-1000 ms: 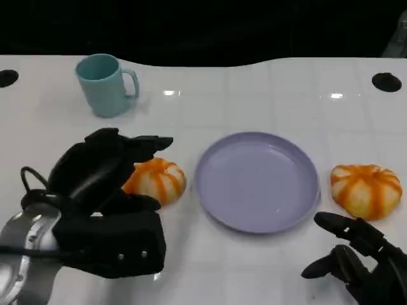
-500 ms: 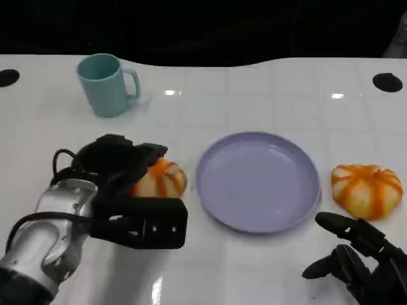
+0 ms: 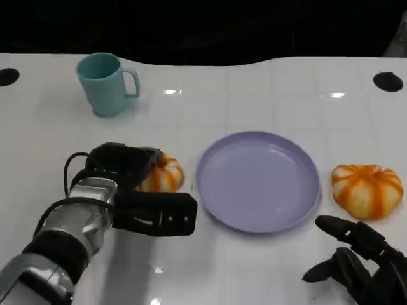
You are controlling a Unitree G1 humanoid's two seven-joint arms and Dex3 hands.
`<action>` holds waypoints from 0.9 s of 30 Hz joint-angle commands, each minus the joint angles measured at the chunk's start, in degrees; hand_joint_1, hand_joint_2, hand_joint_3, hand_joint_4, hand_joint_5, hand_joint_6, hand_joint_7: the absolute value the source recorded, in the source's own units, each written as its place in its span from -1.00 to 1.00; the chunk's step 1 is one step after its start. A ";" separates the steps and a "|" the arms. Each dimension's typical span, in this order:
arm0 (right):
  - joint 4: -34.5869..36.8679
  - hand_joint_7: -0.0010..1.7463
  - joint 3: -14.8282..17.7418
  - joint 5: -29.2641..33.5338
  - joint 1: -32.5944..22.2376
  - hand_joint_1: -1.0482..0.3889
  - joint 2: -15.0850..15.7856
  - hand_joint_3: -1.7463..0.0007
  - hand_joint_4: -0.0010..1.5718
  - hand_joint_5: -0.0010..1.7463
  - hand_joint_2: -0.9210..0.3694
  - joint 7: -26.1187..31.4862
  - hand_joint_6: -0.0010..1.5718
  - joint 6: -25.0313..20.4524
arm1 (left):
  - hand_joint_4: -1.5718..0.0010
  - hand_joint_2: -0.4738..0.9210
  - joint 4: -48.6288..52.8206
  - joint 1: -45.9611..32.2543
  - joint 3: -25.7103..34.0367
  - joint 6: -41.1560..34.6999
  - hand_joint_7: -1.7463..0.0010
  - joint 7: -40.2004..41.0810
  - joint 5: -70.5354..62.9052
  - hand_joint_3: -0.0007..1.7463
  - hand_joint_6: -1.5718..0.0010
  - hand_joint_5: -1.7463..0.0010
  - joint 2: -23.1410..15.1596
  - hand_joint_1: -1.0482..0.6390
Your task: Grasp the bread from the table and place it into the plate.
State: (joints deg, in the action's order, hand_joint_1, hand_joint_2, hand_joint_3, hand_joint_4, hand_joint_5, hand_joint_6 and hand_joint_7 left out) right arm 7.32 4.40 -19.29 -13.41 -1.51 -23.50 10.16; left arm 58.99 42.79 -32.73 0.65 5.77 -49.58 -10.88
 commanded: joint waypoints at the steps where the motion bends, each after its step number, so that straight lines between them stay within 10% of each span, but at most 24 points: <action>1: -0.68 -0.33 0.46 -0.12 -0.24 -0.59 0.64 0.68 -0.10 0.32 -1.00 0.27 0.06 -0.13 | 0.57 0.84 6.22 1.95 -0.77 2.03 0.97 2.77 1.29 -0.98 0.48 0.88 1.20 -0.20; 5: -0.78 -0.33 0.38 0.13 -0.37 -0.59 0.71 0.68 -0.10 0.32 -1.00 0.27 0.06 0.12 | 0.33 0.97 8.68 2.76 -0.11 4.21 0.96 5.65 3.50 -0.99 0.22 0.88 1.58 -0.07; 6: -0.86 -0.33 0.32 0.38 -0.44 -0.59 0.76 0.67 -0.11 0.32 -1.00 0.33 0.05 0.34 | 0.06 0.99 9.08 2.82 0.17 5.03 0.85 7.22 4.10 -0.97 -0.17 -0.16 1.57 -0.12; 7: -0.96 -0.33 0.36 0.20 -0.48 -0.59 0.72 0.67 -0.11 0.31 -1.00 0.26 0.05 0.25 | 0.00 0.99 9.13 2.60 0.76 6.18 0.82 9.37 4.92 -0.96 -0.31 -0.57 1.49 -0.13; 9: -0.62 -0.33 0.51 -0.24 -0.32 -0.58 0.64 0.67 -0.12 0.31 -1.00 -0.16 0.05 0.44 | -0.06 1.00 9.13 2.33 1.76 7.78 -0.45 11.58 6.33 -0.72 0.07 -0.91 1.39 -0.10; 12: -0.13 -0.33 0.66 -0.31 -0.06 -0.58 0.74 0.67 -0.12 0.32 -1.00 -0.34 0.05 0.54 | -0.03 1.00 9.18 2.41 3.02 8.46 -0.94 12.52 8.08 -0.62 0.26 -0.99 1.45 -0.07; 20: 0.34 -0.33 0.95 -0.57 0.41 -0.59 0.79 0.67 -0.11 0.32 -1.00 -0.48 0.06 0.29 | 0.02 1.00 6.01 2.20 9.93 12.55 -0.91 13.30 16.36 -0.61 0.31 -1.00 1.02 0.03; 27: 0.82 -0.33 0.97 0.03 0.56 -0.60 0.72 0.68 -0.10 0.32 -1.00 -0.30 0.07 0.83 | -0.03 0.56 -0.70 2.35 13.04 13.91 -1.00 10.18 20.45 0.20 0.19 -1.00 1.39 0.00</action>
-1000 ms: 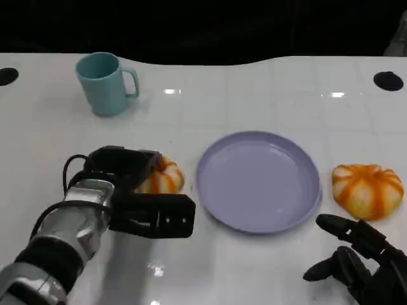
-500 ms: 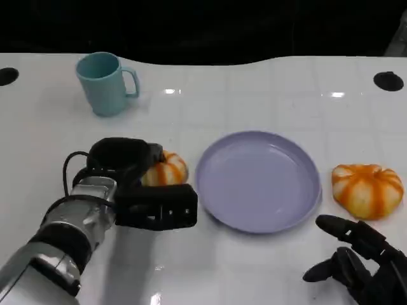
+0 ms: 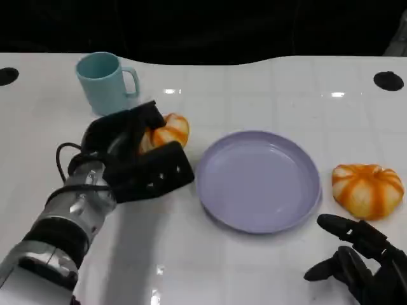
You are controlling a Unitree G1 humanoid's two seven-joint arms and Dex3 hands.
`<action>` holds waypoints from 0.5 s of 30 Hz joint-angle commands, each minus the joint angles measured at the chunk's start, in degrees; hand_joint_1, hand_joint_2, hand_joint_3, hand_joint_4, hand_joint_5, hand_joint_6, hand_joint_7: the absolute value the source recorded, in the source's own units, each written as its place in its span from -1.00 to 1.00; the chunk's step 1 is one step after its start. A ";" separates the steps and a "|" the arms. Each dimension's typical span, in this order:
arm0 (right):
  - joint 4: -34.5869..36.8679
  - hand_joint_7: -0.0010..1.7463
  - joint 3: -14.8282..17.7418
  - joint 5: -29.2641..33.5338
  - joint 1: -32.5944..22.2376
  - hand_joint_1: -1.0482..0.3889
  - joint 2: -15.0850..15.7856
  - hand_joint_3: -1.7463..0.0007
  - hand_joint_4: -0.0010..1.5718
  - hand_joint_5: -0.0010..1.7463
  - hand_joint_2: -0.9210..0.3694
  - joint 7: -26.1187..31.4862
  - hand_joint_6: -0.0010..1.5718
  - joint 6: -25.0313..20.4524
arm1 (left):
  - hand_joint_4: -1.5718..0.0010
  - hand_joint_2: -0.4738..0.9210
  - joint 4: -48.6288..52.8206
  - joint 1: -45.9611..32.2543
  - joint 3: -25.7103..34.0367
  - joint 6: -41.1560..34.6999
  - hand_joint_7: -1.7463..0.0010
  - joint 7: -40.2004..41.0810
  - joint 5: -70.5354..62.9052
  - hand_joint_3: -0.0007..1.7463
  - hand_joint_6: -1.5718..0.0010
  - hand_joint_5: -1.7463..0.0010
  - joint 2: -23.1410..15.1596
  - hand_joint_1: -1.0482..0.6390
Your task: Grasp the bread from the table and place it into the plate.
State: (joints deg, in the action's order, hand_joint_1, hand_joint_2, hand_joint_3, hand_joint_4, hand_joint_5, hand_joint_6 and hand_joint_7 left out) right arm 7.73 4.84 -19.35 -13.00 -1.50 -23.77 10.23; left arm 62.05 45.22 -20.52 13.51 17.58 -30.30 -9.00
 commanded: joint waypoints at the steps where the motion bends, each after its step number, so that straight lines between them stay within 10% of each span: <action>1: 0.50 -0.33 0.54 0.09 0.18 -0.60 0.70 0.68 -0.10 0.32 -1.00 -0.10 0.07 0.85 | -0.03 0.54 -4.61 0.05 0.63 1.16 -1.00 -1.90 0.98 0.22 0.19 -1.00 -0.52 0.03; 15: 0.33 -0.32 0.43 -0.57 0.17 -0.59 0.49 0.67 -0.11 0.32 -1.00 -0.92 0.06 0.34 | -0.10 0.56 -4.41 7.36 -6.18 4.94 -1.00 -5.92 -4.21 0.03 0.18 -1.00 5.57 0.04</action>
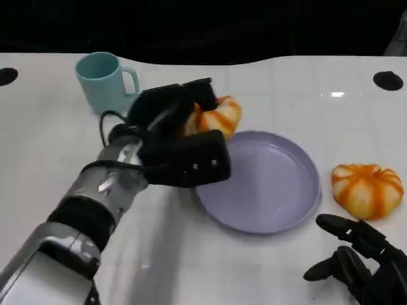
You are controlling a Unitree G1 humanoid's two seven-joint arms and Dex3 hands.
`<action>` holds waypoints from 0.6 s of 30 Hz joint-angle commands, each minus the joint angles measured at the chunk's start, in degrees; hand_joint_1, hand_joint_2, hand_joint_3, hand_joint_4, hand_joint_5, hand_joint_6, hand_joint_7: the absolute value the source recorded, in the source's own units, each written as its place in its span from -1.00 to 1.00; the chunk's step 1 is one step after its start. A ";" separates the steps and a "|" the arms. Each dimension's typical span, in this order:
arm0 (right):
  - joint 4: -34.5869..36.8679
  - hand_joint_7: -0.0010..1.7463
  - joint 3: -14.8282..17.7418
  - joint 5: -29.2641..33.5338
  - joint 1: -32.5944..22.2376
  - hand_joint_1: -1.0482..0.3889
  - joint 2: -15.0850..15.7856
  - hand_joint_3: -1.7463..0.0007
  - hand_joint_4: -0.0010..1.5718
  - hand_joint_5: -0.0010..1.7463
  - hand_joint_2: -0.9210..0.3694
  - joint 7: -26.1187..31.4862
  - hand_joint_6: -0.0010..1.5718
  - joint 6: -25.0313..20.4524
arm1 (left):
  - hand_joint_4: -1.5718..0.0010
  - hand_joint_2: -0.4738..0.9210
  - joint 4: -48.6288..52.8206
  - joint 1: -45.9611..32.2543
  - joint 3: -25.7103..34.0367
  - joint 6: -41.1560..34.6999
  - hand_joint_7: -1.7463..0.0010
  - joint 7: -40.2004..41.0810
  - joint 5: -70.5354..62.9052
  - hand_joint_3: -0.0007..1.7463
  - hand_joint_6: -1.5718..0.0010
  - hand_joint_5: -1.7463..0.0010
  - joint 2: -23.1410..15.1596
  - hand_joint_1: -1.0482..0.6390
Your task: Grasp the bread from the table and place it into the plate.
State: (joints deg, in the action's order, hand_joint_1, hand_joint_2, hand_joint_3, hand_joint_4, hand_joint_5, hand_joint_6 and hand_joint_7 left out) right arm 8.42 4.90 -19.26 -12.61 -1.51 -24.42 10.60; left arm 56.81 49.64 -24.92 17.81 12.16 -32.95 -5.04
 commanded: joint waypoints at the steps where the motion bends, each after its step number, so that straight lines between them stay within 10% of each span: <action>1: -0.58 -0.32 0.32 -0.61 -0.34 -0.59 0.44 0.67 -0.10 0.32 -1.00 -0.09 0.07 -0.25 | -0.11 0.57 1.13 3.45 -2.45 0.46 -0.99 -0.59 -2.08 0.00 0.19 -1.00 2.47 0.03; 2: -0.85 -0.32 0.25 -0.52 -0.49 -0.59 0.39 0.67 -0.10 0.32 -1.00 0.03 0.07 -0.33 | -0.10 0.60 1.61 3.83 -3.06 0.67 -0.70 -0.40 -2.48 -0.09 0.11 -1.00 3.29 0.02; 10: -1.38 -0.32 -0.28 0.05 -0.96 -0.59 0.16 0.67 -0.10 0.32 -1.00 0.50 0.06 0.02 | -0.11 0.59 6.27 6.29 -5.55 1.72 -0.97 -0.70 -4.02 -0.01 0.13 -1.00 6.42 0.02; 18: -1.65 -0.33 -0.62 0.17 -1.26 -0.58 0.07 0.67 -0.10 0.31 -1.00 0.62 0.06 0.22 | -0.08 0.95 9.23 8.08 -7.62 0.40 -0.74 -0.07 -6.36 -0.75 0.11 -1.00 7.43 -0.01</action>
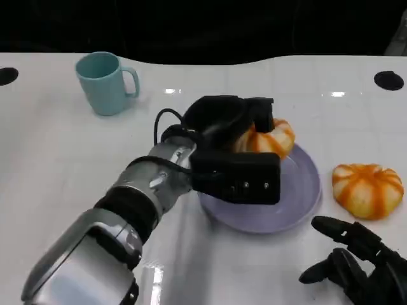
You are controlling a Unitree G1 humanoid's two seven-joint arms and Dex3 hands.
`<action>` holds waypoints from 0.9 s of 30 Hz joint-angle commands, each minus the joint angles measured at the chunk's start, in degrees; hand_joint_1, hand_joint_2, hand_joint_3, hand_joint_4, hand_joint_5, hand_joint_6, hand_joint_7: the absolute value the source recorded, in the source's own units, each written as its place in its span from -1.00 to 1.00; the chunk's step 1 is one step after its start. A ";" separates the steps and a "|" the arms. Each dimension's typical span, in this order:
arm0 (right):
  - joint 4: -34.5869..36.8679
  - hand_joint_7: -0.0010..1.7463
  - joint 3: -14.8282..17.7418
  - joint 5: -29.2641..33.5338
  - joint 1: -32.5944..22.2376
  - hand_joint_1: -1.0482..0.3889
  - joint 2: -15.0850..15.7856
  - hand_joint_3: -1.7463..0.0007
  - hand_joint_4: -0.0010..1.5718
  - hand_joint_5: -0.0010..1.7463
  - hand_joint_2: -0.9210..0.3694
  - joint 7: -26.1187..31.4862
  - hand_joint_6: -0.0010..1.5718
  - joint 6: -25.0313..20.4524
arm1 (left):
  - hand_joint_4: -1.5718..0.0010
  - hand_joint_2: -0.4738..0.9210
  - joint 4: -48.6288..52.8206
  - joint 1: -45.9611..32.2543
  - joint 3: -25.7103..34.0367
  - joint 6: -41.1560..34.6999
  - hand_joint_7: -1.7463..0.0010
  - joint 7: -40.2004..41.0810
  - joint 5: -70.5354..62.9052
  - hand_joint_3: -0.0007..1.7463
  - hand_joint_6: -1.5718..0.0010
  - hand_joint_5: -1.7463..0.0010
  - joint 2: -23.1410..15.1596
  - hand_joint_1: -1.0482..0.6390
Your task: Grasp the bread from the table and place it into the plate.
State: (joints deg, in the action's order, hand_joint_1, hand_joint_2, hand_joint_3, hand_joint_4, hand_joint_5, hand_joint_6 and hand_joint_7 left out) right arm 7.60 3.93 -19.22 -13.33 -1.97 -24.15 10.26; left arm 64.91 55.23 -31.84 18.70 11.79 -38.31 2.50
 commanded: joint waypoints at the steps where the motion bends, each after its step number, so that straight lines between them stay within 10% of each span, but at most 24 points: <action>1: -0.84 -0.33 0.35 0.13 -0.54 -0.58 0.53 0.67 -0.10 0.31 -1.00 0.35 0.06 0.55 | -0.08 0.96 1.23 2.54 -0.71 -0.47 -0.74 0.36 -1.03 -0.76 0.11 -1.00 -0.07 -0.01; 4: -1.67 -0.33 0.18 0.18 -0.96 -0.58 0.49 0.67 -0.10 0.31 -1.00 0.74 0.05 -0.05 | -0.03 0.95 1.71 2.95 -0.15 0.16 0.13 -2.60 -0.09 -0.89 -0.15 -0.88 -0.25 0.00; 9: -2.11 -0.32 0.02 0.34 -1.02 -0.59 0.59 0.68 -0.09 0.31 -1.00 1.35 0.06 -0.50 | 0.17 1.00 1.94 3.18 -0.07 1.46 0.80 -5.69 0.50 -0.91 -0.06 -0.41 -0.94 -0.16; 10: -2.14 -0.32 0.04 0.23 -1.02 -0.59 0.61 0.68 -0.09 0.31 -1.00 1.31 0.05 -0.56 | 0.34 1.00 1.96 3.33 -0.26 1.51 0.89 -6.24 0.39 -0.88 0.09 -0.05 -1.11 -0.28; 14: -2.14 -0.32 0.09 -0.12 -0.95 -0.58 0.66 0.68 -0.10 0.31 -1.00 1.01 0.05 -0.72 | 0.57 1.00 2.08 4.12 -0.23 1.13 0.99 -10.22 0.80 -0.67 0.44 0.57 -1.69 -0.63; 27: -1.33 -0.32 0.44 -0.25 -0.50 -0.58 0.76 0.67 -0.11 0.32 -1.00 0.41 0.05 -0.35 | 0.65 1.00 -1.32 3.68 1.85 3.35 0.97 -15.26 2.71 -0.43 0.49 0.68 -4.84 -0.81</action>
State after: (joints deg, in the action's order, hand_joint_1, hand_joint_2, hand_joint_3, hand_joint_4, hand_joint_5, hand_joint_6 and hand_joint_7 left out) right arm 5.98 3.81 -19.16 -13.86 -2.01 -23.39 9.31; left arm 65.03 57.55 -30.79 21.32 -1.78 -36.44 -0.79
